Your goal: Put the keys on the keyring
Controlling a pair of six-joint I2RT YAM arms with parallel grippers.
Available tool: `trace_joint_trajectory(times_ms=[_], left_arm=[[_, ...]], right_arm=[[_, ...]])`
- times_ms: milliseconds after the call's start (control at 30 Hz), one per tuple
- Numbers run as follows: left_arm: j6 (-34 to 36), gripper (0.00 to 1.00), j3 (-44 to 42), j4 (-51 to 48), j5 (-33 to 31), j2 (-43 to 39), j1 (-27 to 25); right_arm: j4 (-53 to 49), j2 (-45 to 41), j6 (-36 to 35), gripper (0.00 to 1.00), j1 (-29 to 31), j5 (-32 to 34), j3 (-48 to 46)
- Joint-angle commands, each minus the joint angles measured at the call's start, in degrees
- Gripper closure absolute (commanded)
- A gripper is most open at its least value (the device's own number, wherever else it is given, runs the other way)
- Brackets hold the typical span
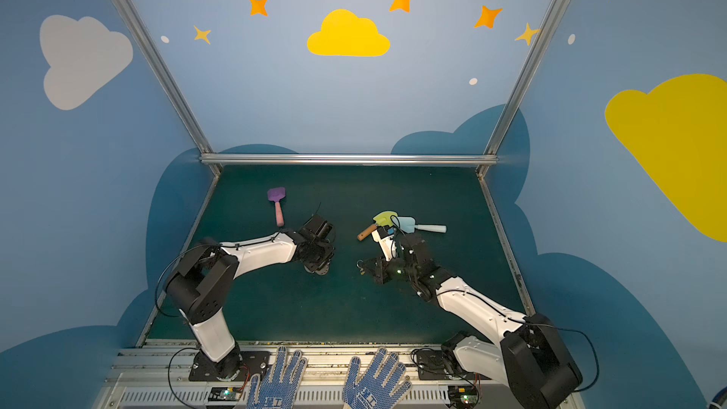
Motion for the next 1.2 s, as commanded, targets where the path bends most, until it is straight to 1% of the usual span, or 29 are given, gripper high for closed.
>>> trace_joint_trajectory(times_ms=[0,33,100,167,267,400,667,833,1033,1067,1100,1133,1167], left_arm=[[1.24,0.81,-0.02,-3.03,-1.32,1.90,0.57],[1.32,0.82,-0.11,-2.91,-1.27,1.96,0.69],[1.59,0.89,-0.11,-3.00,-1.14,1.77,0.86],[1.90,0.93,-0.11,-2.91,-0.85,1.64,1.09],[2.51,0.96,0.04,-3.31,-0.61,1.29,1.43],[3.95,0.96,-0.15,-3.90,-0.68,-0.21,1.89],[10.18,0.96,-1.46,-7.56,-2.36,-4.24,3.52],[11.54,0.96,-2.48,-7.60,-1.93,-4.97,5.34],[11.72,0.96,-1.89,-6.50,-0.56,-4.29,5.36],[11.56,0.96,-1.83,-6.30,-0.43,-4.01,5.36],[11.46,0.94,-1.74,-6.13,-0.43,-3.63,5.22],[11.06,0.88,-1.69,-5.83,-0.31,-3.34,5.27],[10.73,0.79,-1.69,-5.39,0.04,-3.09,5.23]], right_arm=[[-0.17,-0.83,-0.49,1.00,-0.33,0.05,-0.78],[-0.07,-0.80,-0.42,1.00,-0.29,0.07,-0.90],[0.02,-0.78,-0.32,1.00,-0.38,0.09,-0.97],[0.21,-0.75,-0.09,1.00,-0.38,0.09,-1.06],[0.30,-0.66,-0.02,1.00,-0.38,0.13,-1.09],[0.39,-0.67,0.12,1.00,-0.38,0.18,-1.16],[0.68,-0.56,0.41,1.00,-0.38,0.18,-1.27],[1.49,-0.08,1.05,1.00,-0.37,0.01,-1.17],[1.60,-0.12,1.19,1.00,-0.38,0.27,-1.11],[1.48,-0.01,1.19,1.00,-0.38,0.31,-1.17],[1.52,0.09,1.19,1.00,-0.38,0.27,-1.15],[1.62,0.15,1.24,1.00,-0.38,0.18,-1.07],[1.53,0.17,1.23,1.00,-0.36,0.18,-1.10]])
